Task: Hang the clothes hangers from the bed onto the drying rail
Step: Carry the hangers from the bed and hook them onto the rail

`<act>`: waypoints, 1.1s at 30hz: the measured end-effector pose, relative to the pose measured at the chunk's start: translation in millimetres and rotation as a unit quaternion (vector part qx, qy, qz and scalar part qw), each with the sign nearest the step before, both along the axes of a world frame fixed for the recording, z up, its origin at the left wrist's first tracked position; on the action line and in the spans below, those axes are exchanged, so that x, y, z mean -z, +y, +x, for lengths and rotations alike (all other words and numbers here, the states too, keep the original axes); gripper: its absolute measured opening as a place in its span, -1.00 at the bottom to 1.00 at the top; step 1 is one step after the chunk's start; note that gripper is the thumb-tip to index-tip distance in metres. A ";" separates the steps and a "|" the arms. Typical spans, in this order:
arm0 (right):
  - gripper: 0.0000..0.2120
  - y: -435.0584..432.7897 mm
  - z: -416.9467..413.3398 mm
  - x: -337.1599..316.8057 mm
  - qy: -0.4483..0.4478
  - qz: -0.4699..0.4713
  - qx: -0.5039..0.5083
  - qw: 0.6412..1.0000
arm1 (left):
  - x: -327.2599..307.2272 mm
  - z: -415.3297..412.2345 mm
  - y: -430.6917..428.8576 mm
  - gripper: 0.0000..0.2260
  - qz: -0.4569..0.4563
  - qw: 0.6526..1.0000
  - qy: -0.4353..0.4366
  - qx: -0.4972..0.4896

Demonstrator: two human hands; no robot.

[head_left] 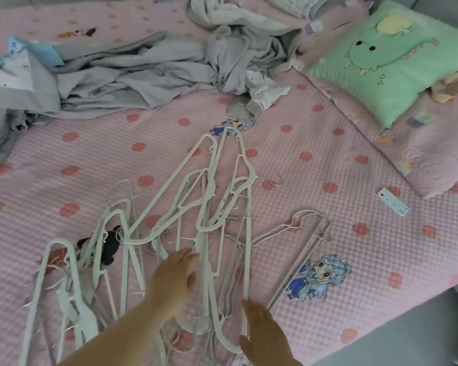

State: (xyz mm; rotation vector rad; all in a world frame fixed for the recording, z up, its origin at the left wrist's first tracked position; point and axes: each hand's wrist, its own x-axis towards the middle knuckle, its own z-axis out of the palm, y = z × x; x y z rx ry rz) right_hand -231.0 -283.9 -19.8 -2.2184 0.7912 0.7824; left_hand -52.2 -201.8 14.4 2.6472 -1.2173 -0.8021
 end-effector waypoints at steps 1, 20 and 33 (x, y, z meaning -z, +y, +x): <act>-0.31 1.3 0.9 2.1 0.005 -0.004 0.001 1.000 | 2.7 9.0 -11.5 -0.58 -0.006 1.000 -0.005 0.014; -0.39 3.1 3.3 -9.7 0.036 0.014 0.036 0.999 | 25.0 61.8 -61.0 -0.69 0.171 0.956 -0.103 0.214; -0.57 -6.8 -31.3 -48.7 0.053 -0.014 0.149 0.987 | -44.4 65.3 -66.3 -0.68 0.096 0.973 -0.136 0.161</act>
